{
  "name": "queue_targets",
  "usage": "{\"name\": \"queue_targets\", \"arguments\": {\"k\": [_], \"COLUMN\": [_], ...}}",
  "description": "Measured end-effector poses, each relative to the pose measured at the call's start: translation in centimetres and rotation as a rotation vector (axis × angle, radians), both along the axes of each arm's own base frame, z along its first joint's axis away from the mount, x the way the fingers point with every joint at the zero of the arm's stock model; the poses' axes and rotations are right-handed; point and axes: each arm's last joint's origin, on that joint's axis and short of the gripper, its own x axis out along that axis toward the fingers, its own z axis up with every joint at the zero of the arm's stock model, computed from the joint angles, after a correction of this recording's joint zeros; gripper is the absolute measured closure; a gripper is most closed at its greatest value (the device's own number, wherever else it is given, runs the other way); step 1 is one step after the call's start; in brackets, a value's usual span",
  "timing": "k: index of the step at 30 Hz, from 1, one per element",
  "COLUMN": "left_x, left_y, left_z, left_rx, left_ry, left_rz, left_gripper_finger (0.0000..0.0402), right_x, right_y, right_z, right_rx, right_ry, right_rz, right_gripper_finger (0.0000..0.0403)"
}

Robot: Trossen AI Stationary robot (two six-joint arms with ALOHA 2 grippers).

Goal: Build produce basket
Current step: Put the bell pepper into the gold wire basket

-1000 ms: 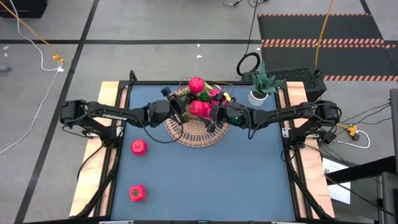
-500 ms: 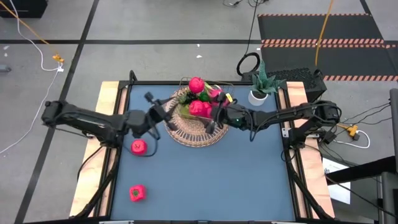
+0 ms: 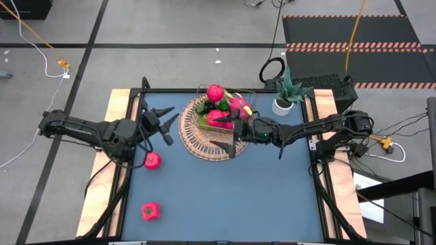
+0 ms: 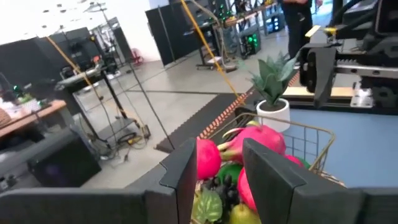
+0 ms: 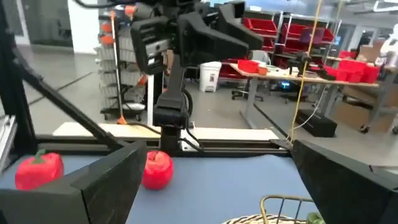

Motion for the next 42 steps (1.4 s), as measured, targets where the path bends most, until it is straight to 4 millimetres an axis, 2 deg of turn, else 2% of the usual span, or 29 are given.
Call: {"name": "queue_targets", "arguments": {"k": [7, 10, 14, 21, 26, 29, 32, 38, 42], "left_x": [-0.1, -0.1, -0.1, -0.1, -0.2, -0.4, -0.4, -1.0, -2.4], "left_y": [0.5, 0.6, 0.6, 0.5, 0.5, 0.6, 0.6, 0.4, 0.5], "left_z": [0.0, 0.0, -0.1, -0.2, -0.8, -1.5, -1.8, -1.9, -2.0], "left_rx": [-0.013, -0.027, -0.049, -0.054, -0.093, -0.101, -0.117, -0.15, -0.186], "left_ry": [-0.009, -0.017, -0.03, -0.022, 0.008, 0.065, 0.082, 0.079, 0.089], "left_rz": [0.03, 0.034, 0.035, 0.033, 0.04, 0.047, 0.053, 0.047, 0.049], "left_gripper_finger": [0.027, 0.027, 0.027, 0.027, 0.027, 0.027, 0.027, 0.027, 0.027], "right_x": [0.4, 1.1, 3.3, 8.4, 11.7, 14.0, 16.4, 21.2, 24.1], "right_y": [-0.3, -0.3, 0.4, 2.3, 2.8, 2.0, 1.8, 3.2, 4.0], "right_z": [-0.8, -1.1, -2.2, -4.1, -3.1, -2.9, -4.4, -9.8, -10.7], "right_rx": [0.027, 0.025, 0.026, -0.007, -0.178, -0.147, -0.085, -0.065, -0.111], "right_ry": [0.002, -0.005, 0.027, 0.07, 0.133, 0.145, 0.139, 0.145, 0.085], "right_rz": [-0.124, -0.122, -0.078, -0.032, -0.026, -0.032, 0.047, 0.255, 0.278], "right_gripper_finger": [0.0007, 0.0007, 0.0007, 0.0007, 0.0007, 0.0007, 0.0007, 0.0007, 0.0007]}}
